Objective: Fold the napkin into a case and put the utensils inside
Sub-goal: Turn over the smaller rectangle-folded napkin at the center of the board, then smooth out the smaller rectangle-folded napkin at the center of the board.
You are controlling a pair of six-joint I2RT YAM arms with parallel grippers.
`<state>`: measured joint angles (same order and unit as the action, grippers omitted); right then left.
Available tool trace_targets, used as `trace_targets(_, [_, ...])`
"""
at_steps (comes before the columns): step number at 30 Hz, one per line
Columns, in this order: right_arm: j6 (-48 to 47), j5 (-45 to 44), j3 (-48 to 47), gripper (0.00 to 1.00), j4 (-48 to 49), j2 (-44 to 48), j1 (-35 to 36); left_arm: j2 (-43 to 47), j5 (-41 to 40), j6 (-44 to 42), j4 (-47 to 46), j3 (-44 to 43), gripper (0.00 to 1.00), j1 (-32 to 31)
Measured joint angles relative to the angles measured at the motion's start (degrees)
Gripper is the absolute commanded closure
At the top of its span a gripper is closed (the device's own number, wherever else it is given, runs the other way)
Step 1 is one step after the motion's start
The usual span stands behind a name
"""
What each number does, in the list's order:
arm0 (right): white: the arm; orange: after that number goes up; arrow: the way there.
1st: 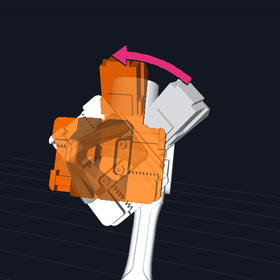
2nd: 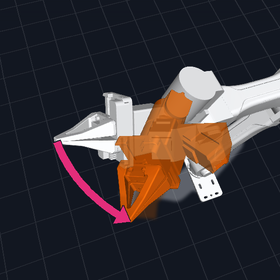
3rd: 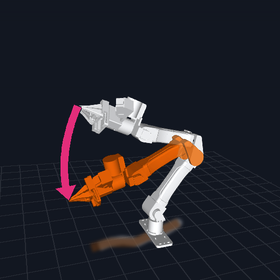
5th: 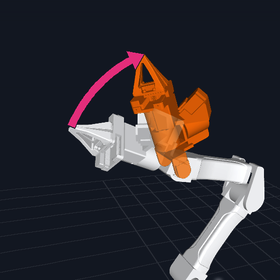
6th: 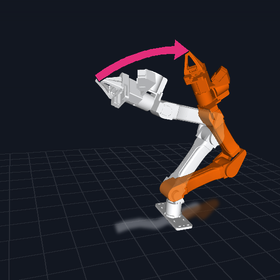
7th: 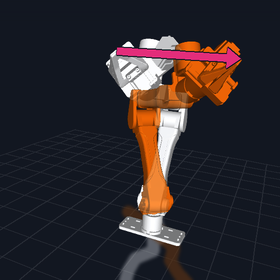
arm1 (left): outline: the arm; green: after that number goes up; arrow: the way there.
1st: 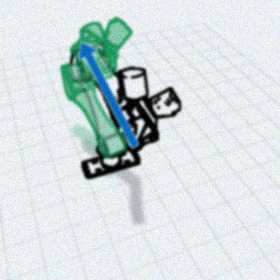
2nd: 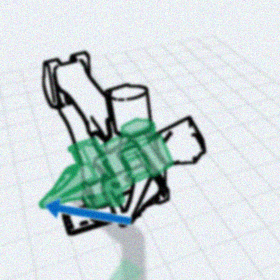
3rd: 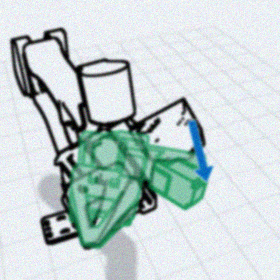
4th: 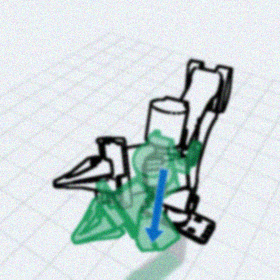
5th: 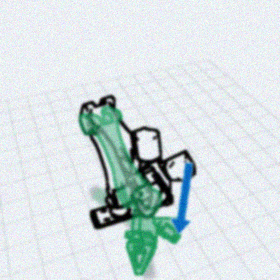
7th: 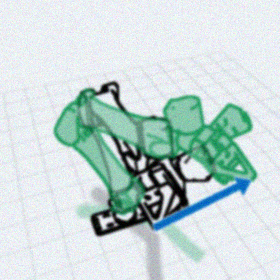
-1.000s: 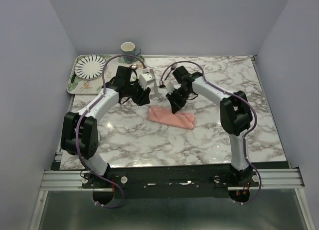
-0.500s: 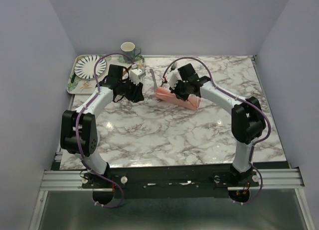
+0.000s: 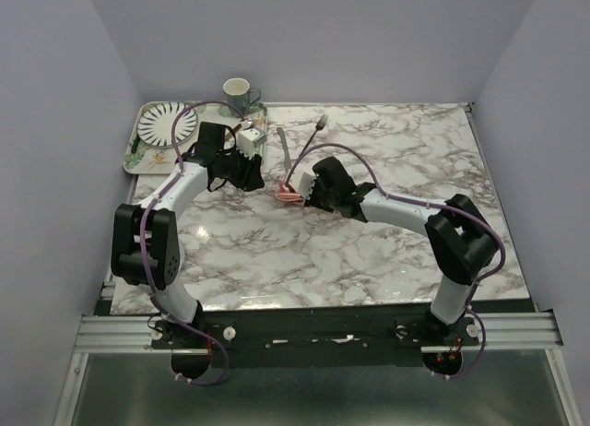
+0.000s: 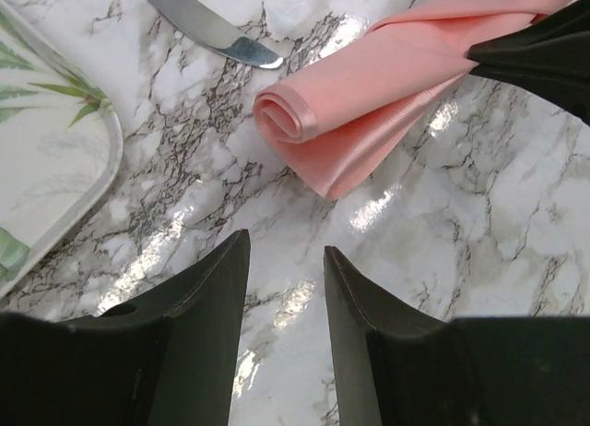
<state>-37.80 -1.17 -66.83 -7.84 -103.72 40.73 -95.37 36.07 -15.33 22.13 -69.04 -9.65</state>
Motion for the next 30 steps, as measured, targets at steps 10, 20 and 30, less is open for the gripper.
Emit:
trace_targets(10, [-1.27,-5.99,10.36,0.58,8.98,2.95,7.13,0.33,-0.02,0.90,-0.20,3.13,0.50,0.96])
trace_targets(20, [5.49,-1.40,10.43,0.03,-0.13,11.67,10.36,1.31,3.39,-0.59,2.14,2.47,0.55,1.36])
trace_targets(30, [19.28,25.46,-4.33,0.23,-18.14,14.05,-11.23,-7.08,15.04,6.97,4.55,-7.30,0.77,-2.54])
